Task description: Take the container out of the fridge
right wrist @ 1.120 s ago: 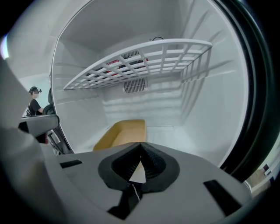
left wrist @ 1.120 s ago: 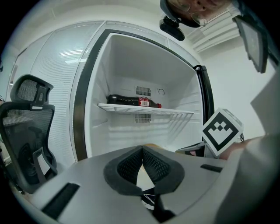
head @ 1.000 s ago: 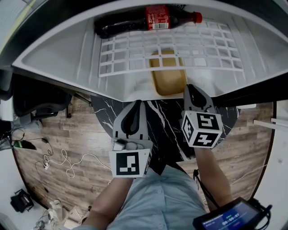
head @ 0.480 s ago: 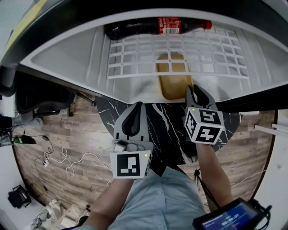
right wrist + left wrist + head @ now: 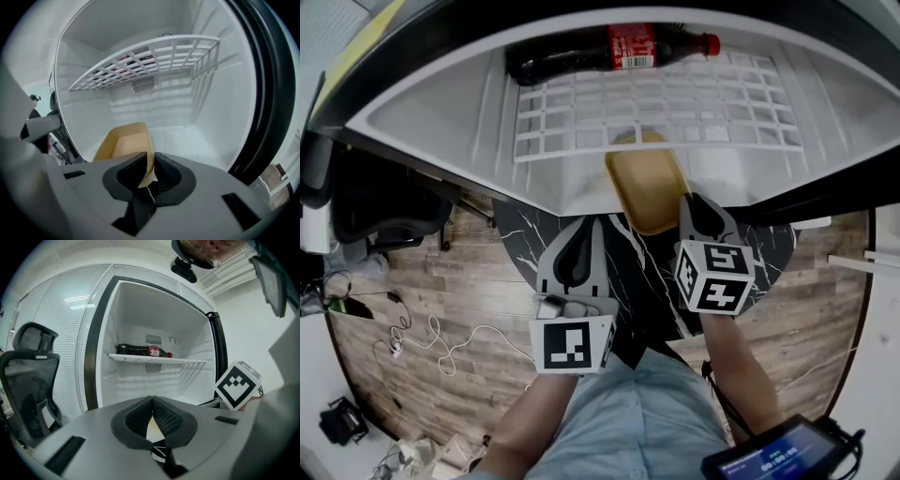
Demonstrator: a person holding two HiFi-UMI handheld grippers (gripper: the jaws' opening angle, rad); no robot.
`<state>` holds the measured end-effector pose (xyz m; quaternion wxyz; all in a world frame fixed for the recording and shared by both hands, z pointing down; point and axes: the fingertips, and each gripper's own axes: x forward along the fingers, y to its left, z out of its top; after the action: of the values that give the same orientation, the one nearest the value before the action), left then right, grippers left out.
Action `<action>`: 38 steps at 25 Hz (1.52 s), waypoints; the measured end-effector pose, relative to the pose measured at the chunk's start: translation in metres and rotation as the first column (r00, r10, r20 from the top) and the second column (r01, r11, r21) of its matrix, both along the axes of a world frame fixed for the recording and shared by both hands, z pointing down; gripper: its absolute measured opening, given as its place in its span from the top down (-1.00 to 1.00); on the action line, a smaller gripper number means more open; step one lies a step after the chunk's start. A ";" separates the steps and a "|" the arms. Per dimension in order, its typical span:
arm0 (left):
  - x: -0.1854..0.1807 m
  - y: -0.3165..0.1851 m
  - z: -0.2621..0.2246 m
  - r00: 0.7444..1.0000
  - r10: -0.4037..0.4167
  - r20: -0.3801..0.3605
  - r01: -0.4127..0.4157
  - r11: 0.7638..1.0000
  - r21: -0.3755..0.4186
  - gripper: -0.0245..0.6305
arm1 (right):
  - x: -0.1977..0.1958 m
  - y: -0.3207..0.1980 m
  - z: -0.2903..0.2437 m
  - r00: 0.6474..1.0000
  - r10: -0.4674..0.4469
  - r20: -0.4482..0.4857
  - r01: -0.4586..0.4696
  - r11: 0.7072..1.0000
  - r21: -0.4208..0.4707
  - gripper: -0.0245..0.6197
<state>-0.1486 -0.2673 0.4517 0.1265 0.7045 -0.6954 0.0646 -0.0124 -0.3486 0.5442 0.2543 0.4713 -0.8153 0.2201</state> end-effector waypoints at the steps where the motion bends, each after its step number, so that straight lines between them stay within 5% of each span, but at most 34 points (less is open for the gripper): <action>1: 0.001 0.001 -0.001 1.000 0.003 0.000 -0.003 1.000 0.002 0.88 | 0.000 0.002 -0.001 1.000 -0.006 0.000 0.006 1.000 0.003 0.72; 9: -0.003 0.002 0.001 1.000 -0.002 0.020 0.002 1.000 0.002 0.88 | -0.003 -0.010 0.004 0.998 -0.047 -0.029 0.047 0.999 -0.013 0.60; 17: -0.014 0.002 -0.003 1.000 -0.026 0.014 0.026 1.000 0.008 0.88 | -0.005 -0.009 0.012 0.994 -0.064 -0.093 0.062 0.998 -0.022 0.81; 38: 0.022 0.053 -0.063 0.994 -0.001 0.108 -0.012 0.992 0.125 0.88 | 0.028 0.052 -0.067 0.996 -0.084 0.000 0.083 0.986 0.142 0.82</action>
<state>-0.1262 -0.2145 0.3887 0.0440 0.7085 -0.7019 0.0588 0.0157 -0.2970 0.4772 0.2264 0.4530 -0.8488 0.1520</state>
